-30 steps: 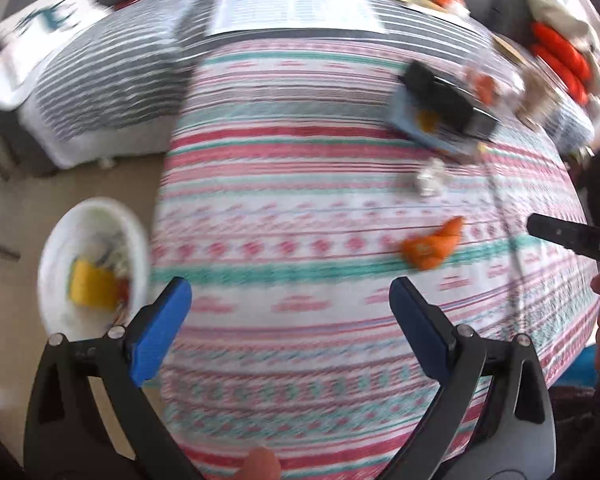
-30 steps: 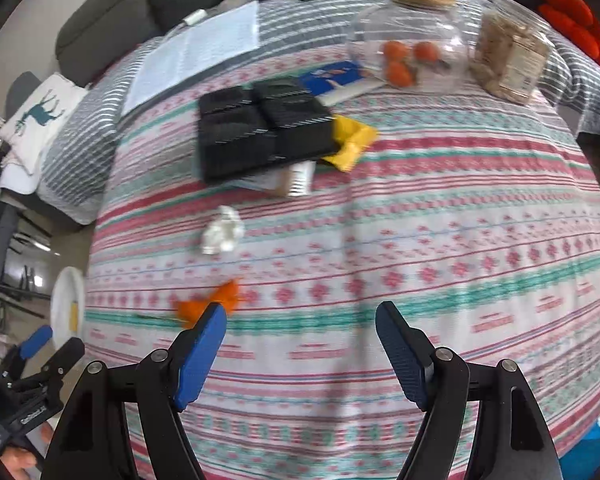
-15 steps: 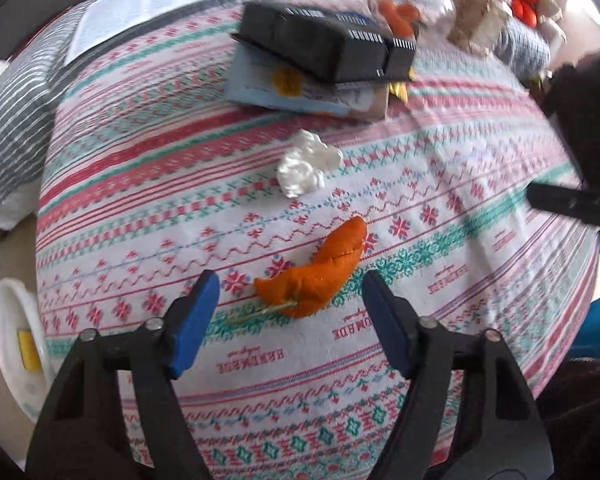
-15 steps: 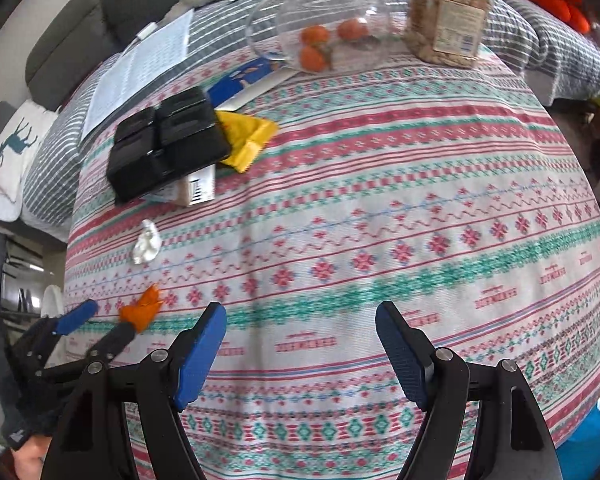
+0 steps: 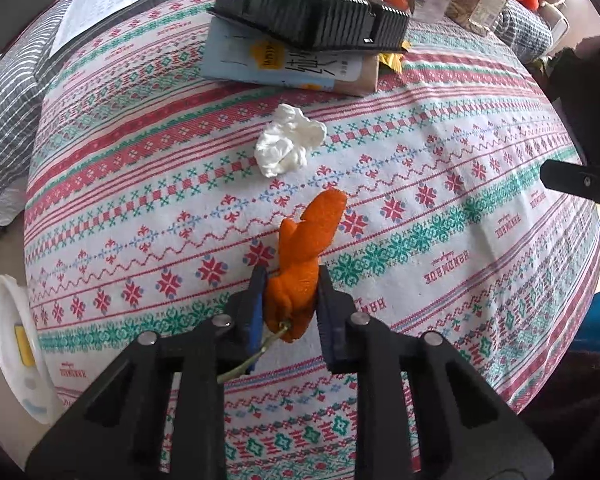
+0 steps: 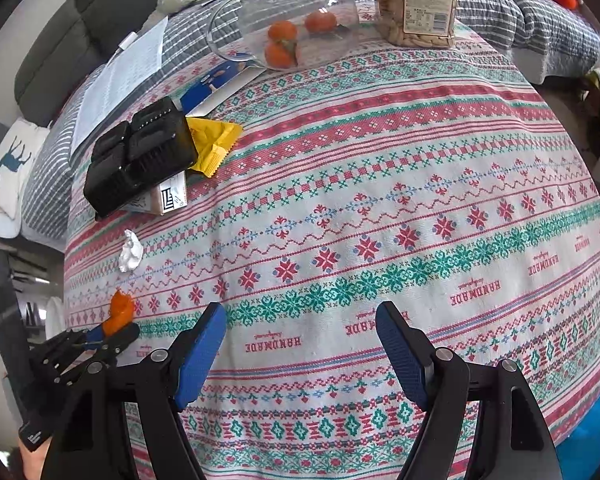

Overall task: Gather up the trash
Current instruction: 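Carry the orange peel toward the bin with the left tool while the right tool grasps the white tissue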

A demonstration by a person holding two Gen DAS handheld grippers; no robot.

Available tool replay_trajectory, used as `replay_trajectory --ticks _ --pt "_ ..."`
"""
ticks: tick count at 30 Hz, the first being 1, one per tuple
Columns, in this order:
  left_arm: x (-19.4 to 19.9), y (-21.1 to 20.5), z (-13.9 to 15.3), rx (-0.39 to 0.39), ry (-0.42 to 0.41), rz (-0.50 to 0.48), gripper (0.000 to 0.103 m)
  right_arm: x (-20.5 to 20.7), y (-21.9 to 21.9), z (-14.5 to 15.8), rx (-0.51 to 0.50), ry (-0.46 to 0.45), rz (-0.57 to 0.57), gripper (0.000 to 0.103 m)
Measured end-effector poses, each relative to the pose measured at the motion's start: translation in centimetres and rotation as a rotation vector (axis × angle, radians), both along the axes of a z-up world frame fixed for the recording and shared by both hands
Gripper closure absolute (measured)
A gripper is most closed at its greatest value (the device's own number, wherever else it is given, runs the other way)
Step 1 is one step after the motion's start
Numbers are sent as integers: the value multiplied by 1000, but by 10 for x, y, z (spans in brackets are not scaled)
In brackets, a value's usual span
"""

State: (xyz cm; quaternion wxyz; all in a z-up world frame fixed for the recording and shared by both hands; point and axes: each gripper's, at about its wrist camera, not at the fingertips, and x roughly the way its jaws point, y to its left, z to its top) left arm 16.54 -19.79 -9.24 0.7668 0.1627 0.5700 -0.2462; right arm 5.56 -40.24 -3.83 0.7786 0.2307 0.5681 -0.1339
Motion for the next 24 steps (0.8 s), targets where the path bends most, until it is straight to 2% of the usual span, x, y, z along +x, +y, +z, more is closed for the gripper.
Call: replay_trajectory --ticks 7,12,17,22,24 --pt "-8 39 37 -76 -51 98 79 2 7 3 7 -6 1 25" --pt "-4 78 51 -104 -96 210 79 24 30 5 7 -20 40 25" --pt "5 121 55 -133 -116 307 79 55 62 0 41 -31 98 25" --pt "12 156 51 -147 -99 385 78 90 98 -8 109 -44 131 25" --pt "11 165 51 -154 -96 404 78 101 109 -16 160 -37 125 30"
